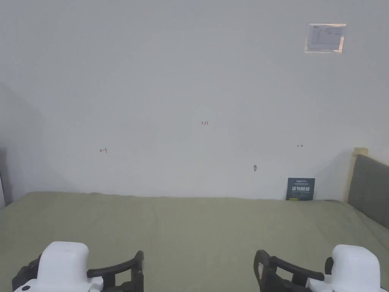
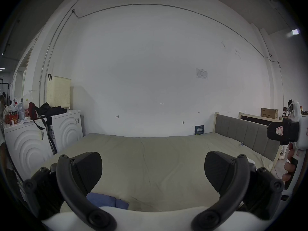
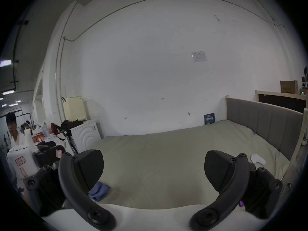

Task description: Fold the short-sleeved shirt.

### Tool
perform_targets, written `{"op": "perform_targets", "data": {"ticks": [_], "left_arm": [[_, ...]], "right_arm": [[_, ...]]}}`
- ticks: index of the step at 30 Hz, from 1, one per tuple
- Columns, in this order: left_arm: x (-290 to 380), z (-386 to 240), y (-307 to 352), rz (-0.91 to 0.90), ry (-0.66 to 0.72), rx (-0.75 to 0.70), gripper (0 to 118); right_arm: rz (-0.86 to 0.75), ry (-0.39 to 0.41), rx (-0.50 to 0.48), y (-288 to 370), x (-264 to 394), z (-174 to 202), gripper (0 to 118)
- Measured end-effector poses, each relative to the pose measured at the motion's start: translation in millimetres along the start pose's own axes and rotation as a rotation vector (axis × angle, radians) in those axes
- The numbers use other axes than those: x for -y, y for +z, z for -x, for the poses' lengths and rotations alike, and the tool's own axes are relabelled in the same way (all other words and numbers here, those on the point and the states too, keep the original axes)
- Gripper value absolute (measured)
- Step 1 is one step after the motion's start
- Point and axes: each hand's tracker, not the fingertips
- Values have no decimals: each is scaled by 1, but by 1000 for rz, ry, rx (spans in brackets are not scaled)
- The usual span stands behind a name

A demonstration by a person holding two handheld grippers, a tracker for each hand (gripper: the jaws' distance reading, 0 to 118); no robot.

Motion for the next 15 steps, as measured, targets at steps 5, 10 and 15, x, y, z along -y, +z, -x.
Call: {"op": "perform_targets", "data": {"ticks": [5, 10, 15], "left_arm": [[1, -4, 1, -1, -13, 6, 118], [2, -6, 3, -12, -24, 20, 118], [1, -6, 5, -18, -37, 16, 118]], "right_arm": [[-31, 43, 46, -5, 9, -1, 118], [-47, 87, 56, -12, 20, -11, 118], [-59, 113, 67, -12, 23, -11, 118]]}}
